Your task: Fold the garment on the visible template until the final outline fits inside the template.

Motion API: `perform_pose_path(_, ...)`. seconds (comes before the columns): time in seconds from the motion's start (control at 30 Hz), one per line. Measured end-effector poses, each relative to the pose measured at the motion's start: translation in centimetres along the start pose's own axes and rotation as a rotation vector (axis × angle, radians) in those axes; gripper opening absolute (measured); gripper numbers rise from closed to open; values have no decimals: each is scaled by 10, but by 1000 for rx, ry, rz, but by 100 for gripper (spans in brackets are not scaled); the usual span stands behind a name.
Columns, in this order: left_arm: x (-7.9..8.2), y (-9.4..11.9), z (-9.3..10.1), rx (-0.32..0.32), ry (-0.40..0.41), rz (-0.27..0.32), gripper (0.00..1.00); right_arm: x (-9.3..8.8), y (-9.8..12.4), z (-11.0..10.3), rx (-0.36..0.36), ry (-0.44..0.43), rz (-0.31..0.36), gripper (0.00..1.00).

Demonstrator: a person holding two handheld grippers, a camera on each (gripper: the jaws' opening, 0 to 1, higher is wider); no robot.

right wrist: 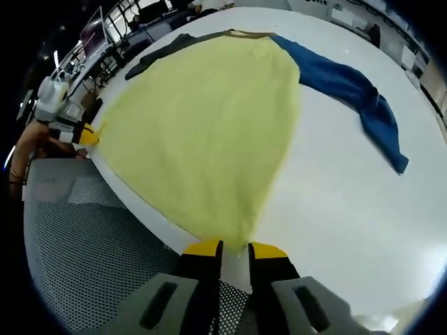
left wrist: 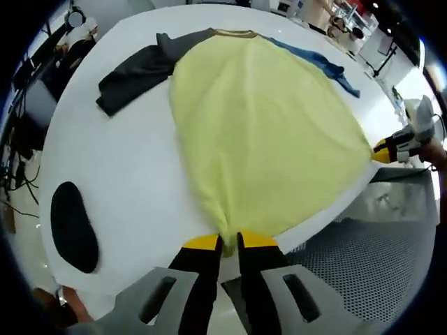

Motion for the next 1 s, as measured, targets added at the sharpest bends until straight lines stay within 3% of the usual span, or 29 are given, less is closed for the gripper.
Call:
perform_pose_path(0.13, 4, 4, 1, 3, 6, 44, 39, 15, 11, 2, -4, -11, 90, 18)
perform_pose_path(0.2, 5, 5, -2, 31, -2, 54, 50, 22, 16, 4, -8, -24, 125, 29)
perform_pose_path(0.23, 6, 8, -2, 32, -7, 58, 56, 30, 20, 6, -8, -42, 177, 34)
perform_pose_path(0.27, 6, 9, -2, 30, -4, 62, 60, 32, 21, 6, -6, -44, 186, 40)
perform_pose_path(0.3, 12, 11, 0, 12, 11, 103, 63, 38, 27, 8, -12, -69, 228, 46)
perform_pose_path(0.4, 18, 16, 2, 6, 7, 141, 72, 47, 35, 12, -10, -76, 280, 56)
perform_pose_path(0.43, 21, 18, 2, 10, -46, 158, 75, 49, 38, 13, -8, -84, 290, 59)
perform_pose_path(0.57, 26, 21, 5, 25, -80, 192, 89, 61, 47, 20, -22, -87, 356, 72)
perform_pose_path(0.77, 34, 27, 8, 35, -93, 243, 99, 77, 58, 37, -40, -128, 443, 88)
perform_pose_path(1.0, 38, 37, 9, 62, -118, 253, 99, 91, 65, 64, -64, -195, 515, 90)
Point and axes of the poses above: the point that each gripper's makers call its tool centre point, and the gripper's own axes: y roughly backward along the fingers, z roughly to its right, x roughly out of its top, the point moved 2 cm from there along y, roughly backward along the fingers, and after that the axes turned 4 degrees about x, right-handed, at the moved point
